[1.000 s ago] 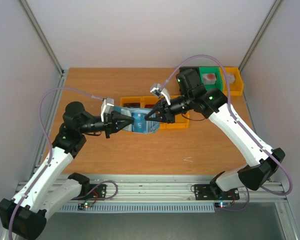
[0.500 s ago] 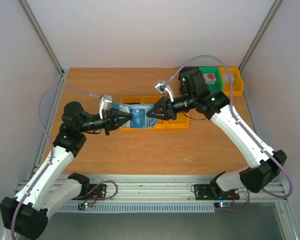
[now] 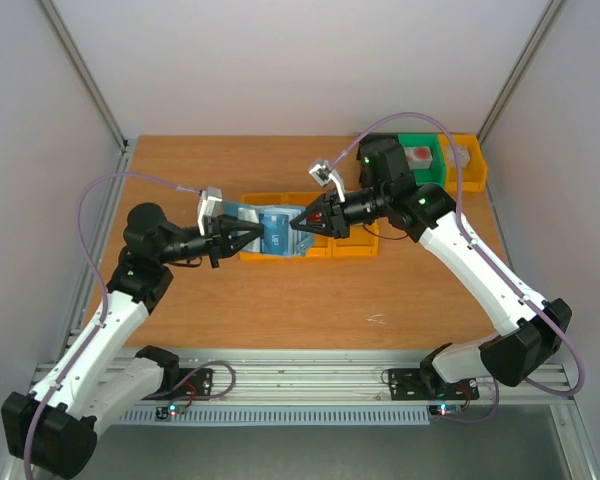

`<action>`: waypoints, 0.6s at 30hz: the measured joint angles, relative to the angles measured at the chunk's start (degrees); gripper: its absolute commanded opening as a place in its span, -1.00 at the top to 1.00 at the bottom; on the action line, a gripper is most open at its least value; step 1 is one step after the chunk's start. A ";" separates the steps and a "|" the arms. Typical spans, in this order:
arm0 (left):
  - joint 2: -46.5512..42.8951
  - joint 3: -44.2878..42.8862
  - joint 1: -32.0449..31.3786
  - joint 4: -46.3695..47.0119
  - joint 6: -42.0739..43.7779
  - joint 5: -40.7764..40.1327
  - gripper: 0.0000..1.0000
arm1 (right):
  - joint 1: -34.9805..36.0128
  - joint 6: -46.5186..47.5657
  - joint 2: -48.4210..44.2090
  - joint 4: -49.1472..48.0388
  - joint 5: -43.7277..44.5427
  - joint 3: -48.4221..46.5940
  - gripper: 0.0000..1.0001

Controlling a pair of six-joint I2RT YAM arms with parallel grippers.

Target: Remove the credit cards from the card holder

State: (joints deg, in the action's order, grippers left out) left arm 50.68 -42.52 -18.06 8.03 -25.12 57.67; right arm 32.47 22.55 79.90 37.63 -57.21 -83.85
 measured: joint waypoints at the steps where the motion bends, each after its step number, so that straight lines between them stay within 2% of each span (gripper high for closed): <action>1: 0.00 0.00 0.00 0.09 0.00 0.20 0.86 | 0.00 -0.02 -0.02 0.00 0.00 0.00 0.97; 3: 0.07 0.00 0.00 0.57 -0.15 0.70 0.75 | 0.00 -0.02 -0.04 -0.11 -0.13 -0.02 0.98; 8: 0.13 0.02 0.07 1.01 0.61 1.29 0.75 | 0.00 -0.04 -0.07 -0.13 -0.31 -0.07 0.98; 11: 0.15 0.00 0.07 -0.11 2.32 1.27 0.98 | 0.00 -0.02 -0.07 0.09 -0.28 -0.11 0.98; 18: 0.15 -0.07 0.07 -2.60 5.29 1.49 0.99 | 0.00 0.98 -0.07 2.29 0.22 -0.31 0.98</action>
State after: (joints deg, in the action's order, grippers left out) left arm 50.83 -42.59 -18.00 5.43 -19.84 59.16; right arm 32.47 23.53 79.83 39.92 -56.99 -84.16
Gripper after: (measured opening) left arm 0.015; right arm 0.097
